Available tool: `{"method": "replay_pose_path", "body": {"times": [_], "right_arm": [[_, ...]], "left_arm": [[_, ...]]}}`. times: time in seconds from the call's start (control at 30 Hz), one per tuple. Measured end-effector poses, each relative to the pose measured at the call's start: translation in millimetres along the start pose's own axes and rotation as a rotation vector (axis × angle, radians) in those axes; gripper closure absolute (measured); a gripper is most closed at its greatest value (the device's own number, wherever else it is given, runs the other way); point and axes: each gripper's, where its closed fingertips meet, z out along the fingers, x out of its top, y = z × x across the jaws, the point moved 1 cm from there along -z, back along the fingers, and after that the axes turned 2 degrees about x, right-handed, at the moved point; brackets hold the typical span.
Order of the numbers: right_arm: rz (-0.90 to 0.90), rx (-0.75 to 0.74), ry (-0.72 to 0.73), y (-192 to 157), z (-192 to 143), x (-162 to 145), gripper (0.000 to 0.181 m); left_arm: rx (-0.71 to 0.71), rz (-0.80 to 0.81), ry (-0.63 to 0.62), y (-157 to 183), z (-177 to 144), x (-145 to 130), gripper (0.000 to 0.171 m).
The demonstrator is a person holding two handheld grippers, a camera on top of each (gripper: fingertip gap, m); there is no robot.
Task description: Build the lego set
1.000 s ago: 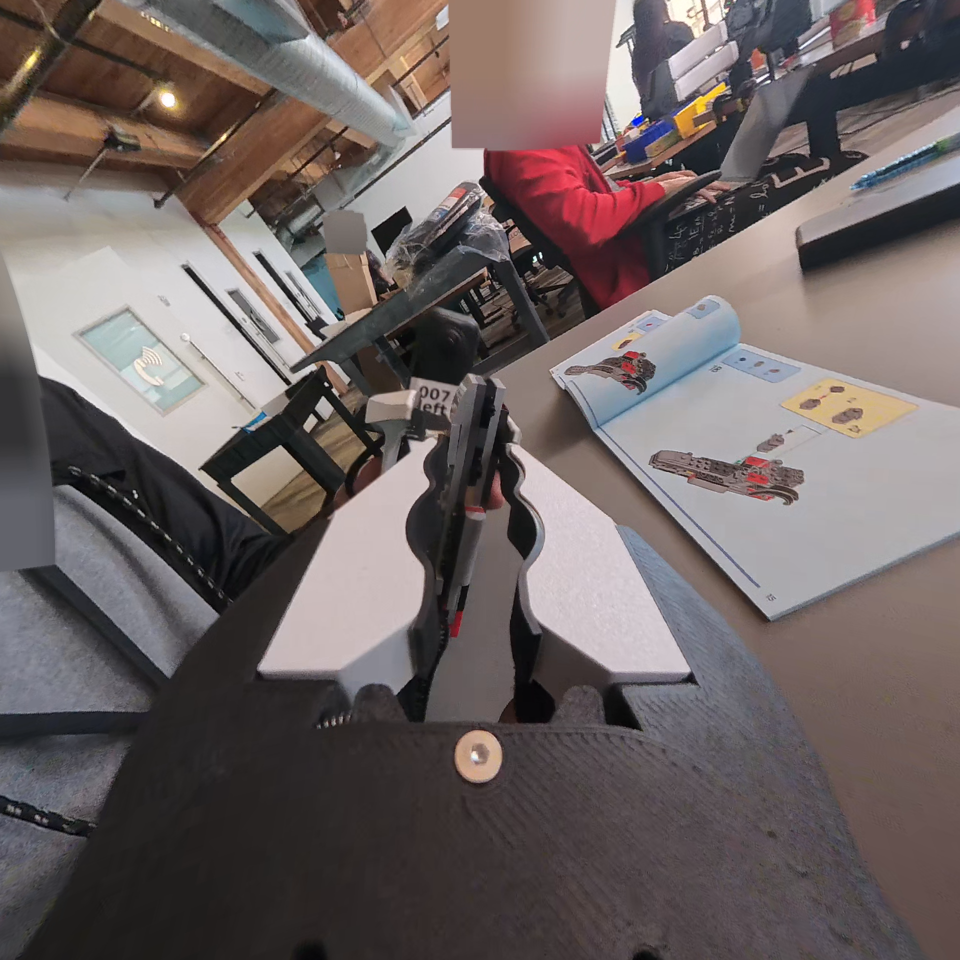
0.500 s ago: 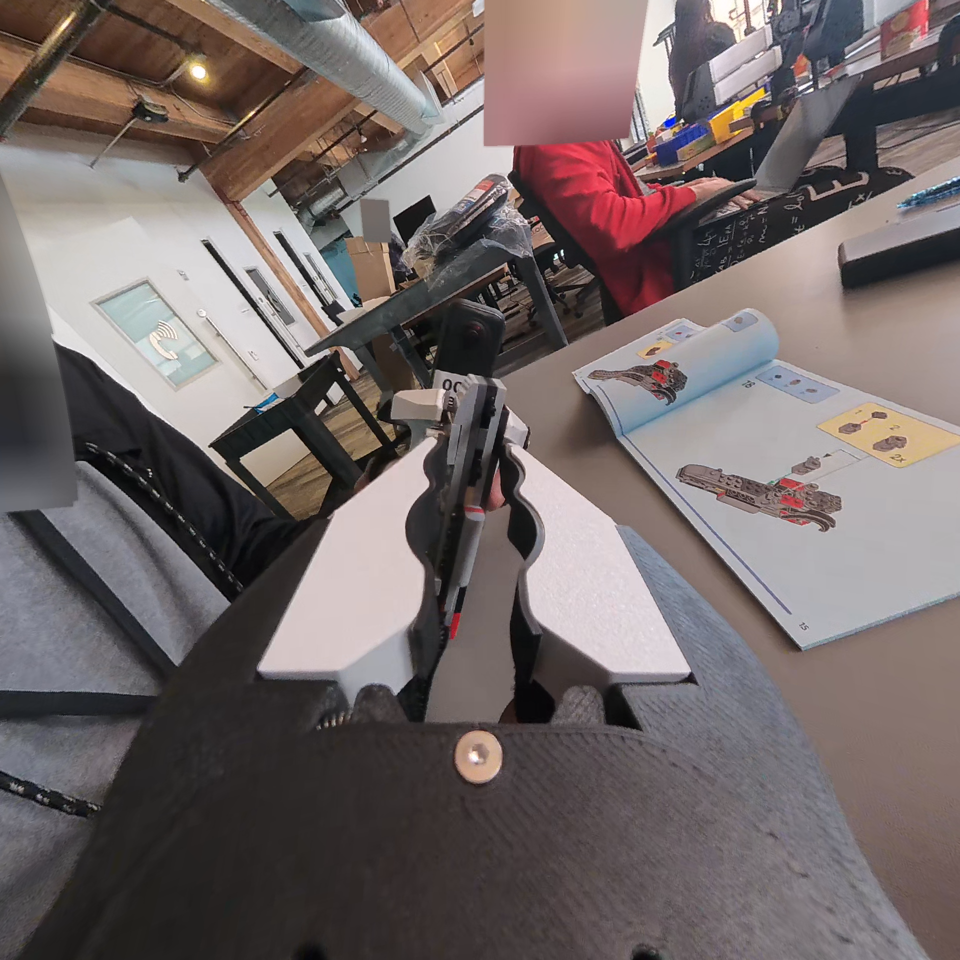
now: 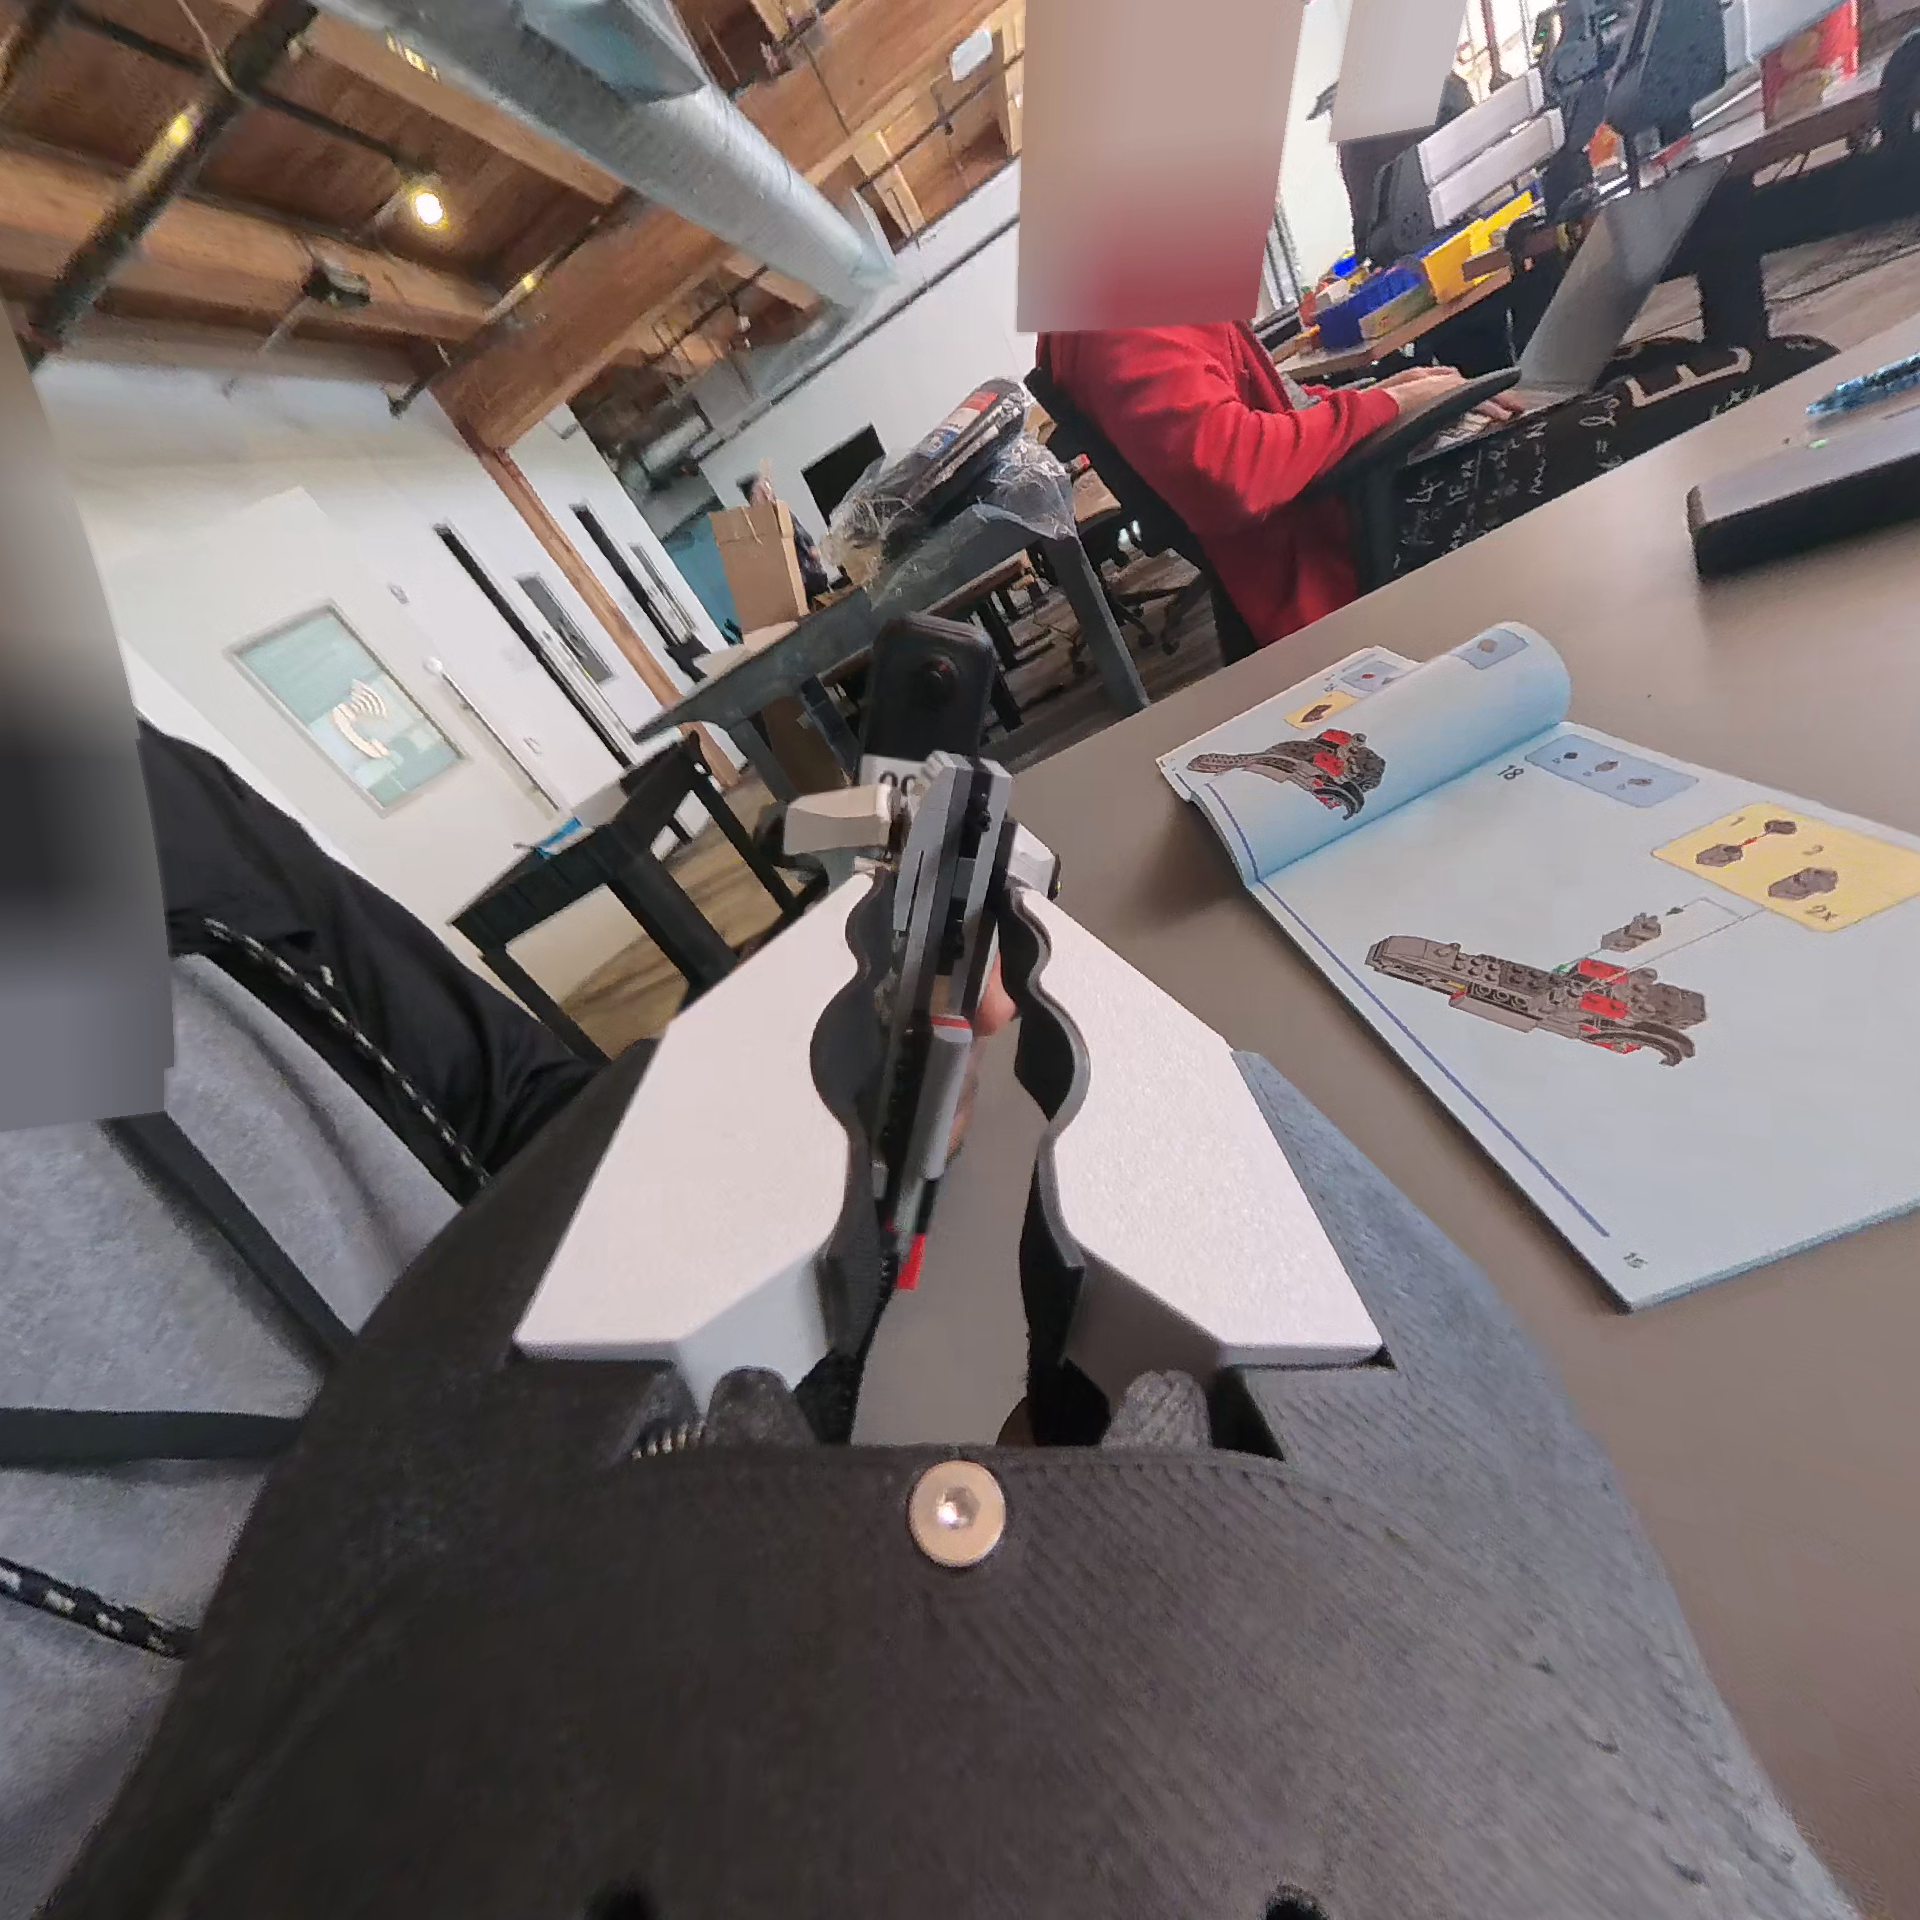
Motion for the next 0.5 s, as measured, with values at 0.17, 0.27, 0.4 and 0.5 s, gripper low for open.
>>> {"method": "replay_pose_path", "body": {"times": [0.17,0.27,0.4,0.5], "right_arm": [[0.031,0.018,0.043,-1.8,0.8,4.9,0.16],[0.038,0.015,0.054,-0.7,-0.6,6.6,0.16],[0.05,0.017,0.062,-0.1,-0.6,7.2,0.16],[0.051,0.014,0.066,0.5,-0.6,7.4,0.16]], "left_arm": [[-0.037,-0.023,0.014,3.5,-2.9,2.4,0.152],[-0.035,-0.031,0.012,2.9,-3.0,2.0,0.152],[-0.033,-0.036,0.005,2.5,-2.8,1.3,0.152],[-0.032,-0.04,0.001,2.2,-2.6,0.8,0.152]]}}
